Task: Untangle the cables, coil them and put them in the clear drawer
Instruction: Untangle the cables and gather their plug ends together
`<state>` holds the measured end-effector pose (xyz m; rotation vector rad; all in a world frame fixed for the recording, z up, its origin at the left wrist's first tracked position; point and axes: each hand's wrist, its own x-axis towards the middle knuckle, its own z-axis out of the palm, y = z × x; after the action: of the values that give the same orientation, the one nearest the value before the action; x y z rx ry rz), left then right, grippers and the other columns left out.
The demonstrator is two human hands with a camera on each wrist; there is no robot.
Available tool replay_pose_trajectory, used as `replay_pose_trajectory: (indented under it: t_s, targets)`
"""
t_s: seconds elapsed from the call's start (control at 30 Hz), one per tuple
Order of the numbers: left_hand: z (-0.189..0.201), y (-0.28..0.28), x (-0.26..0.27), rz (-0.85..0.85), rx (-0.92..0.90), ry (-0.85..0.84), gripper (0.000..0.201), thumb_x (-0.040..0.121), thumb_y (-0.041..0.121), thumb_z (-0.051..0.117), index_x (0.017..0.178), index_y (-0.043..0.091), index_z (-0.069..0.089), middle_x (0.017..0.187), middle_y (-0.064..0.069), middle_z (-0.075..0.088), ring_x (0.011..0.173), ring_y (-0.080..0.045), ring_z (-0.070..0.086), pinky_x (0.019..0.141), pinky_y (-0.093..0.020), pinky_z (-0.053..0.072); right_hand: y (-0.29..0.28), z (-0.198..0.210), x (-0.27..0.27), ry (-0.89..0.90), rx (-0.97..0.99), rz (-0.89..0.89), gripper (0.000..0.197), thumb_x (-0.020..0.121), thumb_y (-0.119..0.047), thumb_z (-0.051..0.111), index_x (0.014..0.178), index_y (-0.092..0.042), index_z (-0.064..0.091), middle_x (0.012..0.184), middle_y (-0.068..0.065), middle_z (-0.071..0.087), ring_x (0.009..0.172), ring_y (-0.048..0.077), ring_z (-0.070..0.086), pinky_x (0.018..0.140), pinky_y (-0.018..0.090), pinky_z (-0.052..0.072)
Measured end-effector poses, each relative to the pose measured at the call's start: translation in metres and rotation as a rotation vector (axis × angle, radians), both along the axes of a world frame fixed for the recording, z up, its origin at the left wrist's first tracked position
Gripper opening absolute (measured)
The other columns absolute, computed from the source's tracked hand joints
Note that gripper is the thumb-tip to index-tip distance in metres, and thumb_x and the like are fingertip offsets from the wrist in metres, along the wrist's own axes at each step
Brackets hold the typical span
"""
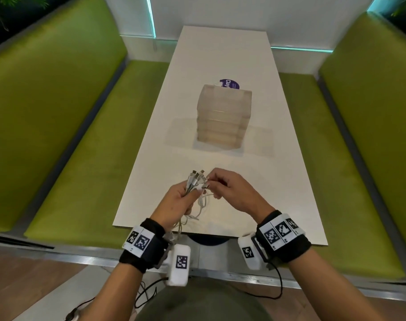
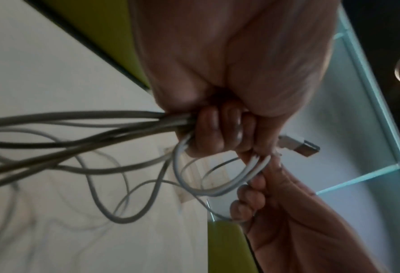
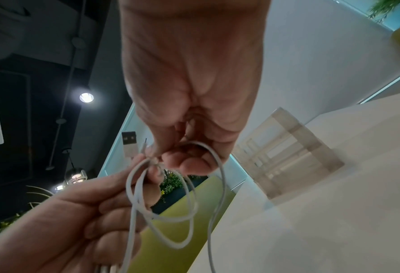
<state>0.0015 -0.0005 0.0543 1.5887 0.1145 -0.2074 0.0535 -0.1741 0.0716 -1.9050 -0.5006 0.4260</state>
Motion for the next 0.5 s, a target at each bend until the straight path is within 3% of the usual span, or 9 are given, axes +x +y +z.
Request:
replay_pose_trajectory:
  t_s: [0.07,0.13,0.2,0.3,0.4,0.5]
  targets:
    - [-0.002,-0.001,-0.001,-0.003,-0.073,0.023,0.015,0.094,0.013,0.053,0.081,0.014,0.061,0.056,0.004,0.025,0.047,-0.012,0.022,0.047,-0.027,0.019,0.004,0.0,0.0,0.044,0.084,-0.085,0.01,0.09,-0.01,0.062,0.09,-0.011,0.052,0.064,-0.005,0.057,0.056,0.014,0.051,0.058,0.024,0.044]
    - [-0.003,0.002,-0.002,0.019,-0.076,0.029,0.019,0.093,0.01,0.055,0.079,0.018,0.064,0.055,0.003,0.027,0.047,-0.012,0.023,0.046,-0.027,0.02,0.006,0.0,-0.001,0.075,0.1,-0.105,0.014,0.088,-0.012,0.065,0.091,-0.009,0.052,0.064,-0.002,0.058,0.055,0.015,0.053,0.057,0.024,0.046]
    - [-0.002,0.008,-0.001,0.091,-0.075,0.024,0.033,0.093,0.008,0.055,0.066,0.024,0.064,0.051,0.005,0.029,0.044,-0.011,0.023,0.044,-0.025,0.02,0.005,0.002,-0.001,0.113,0.04,-0.036,0.01,0.089,-0.016,0.064,0.09,-0.011,0.056,0.069,0.0,0.062,0.06,0.014,0.06,0.064,0.027,0.052]
    - [-0.002,0.02,0.003,0.214,-0.132,0.02,0.023,0.093,0.009,0.054,0.071,0.014,0.052,0.05,0.007,0.027,0.043,-0.009,0.021,0.042,-0.023,0.019,-0.003,0.0,0.004,0.156,-0.138,0.103,0.007,0.093,-0.025,0.059,0.088,-0.019,0.06,0.081,0.0,0.068,0.08,0.017,0.066,0.084,0.035,0.05]
    - [-0.002,0.031,0.004,0.304,-0.183,0.004,0.021,0.094,0.009,0.052,0.074,0.011,0.046,0.048,0.01,0.026,0.042,-0.008,0.02,0.04,-0.02,0.02,-0.009,-0.003,0.006,0.214,-0.292,0.262,0.011,0.095,-0.023,0.055,0.093,-0.015,0.061,0.083,0.0,0.068,0.084,0.02,0.067,0.085,0.033,0.05]
    - [0.0,0.042,0.009,0.409,-0.265,-0.034,0.024,0.095,0.009,0.052,0.072,0.014,0.046,0.048,0.011,0.025,0.042,-0.007,0.018,0.04,-0.02,0.017,-0.013,-0.011,0.002,0.365,-0.33,0.338,0.01,0.095,-0.015,0.052,0.092,-0.011,0.06,0.081,0.002,0.066,0.079,0.022,0.069,0.087,0.041,0.052]
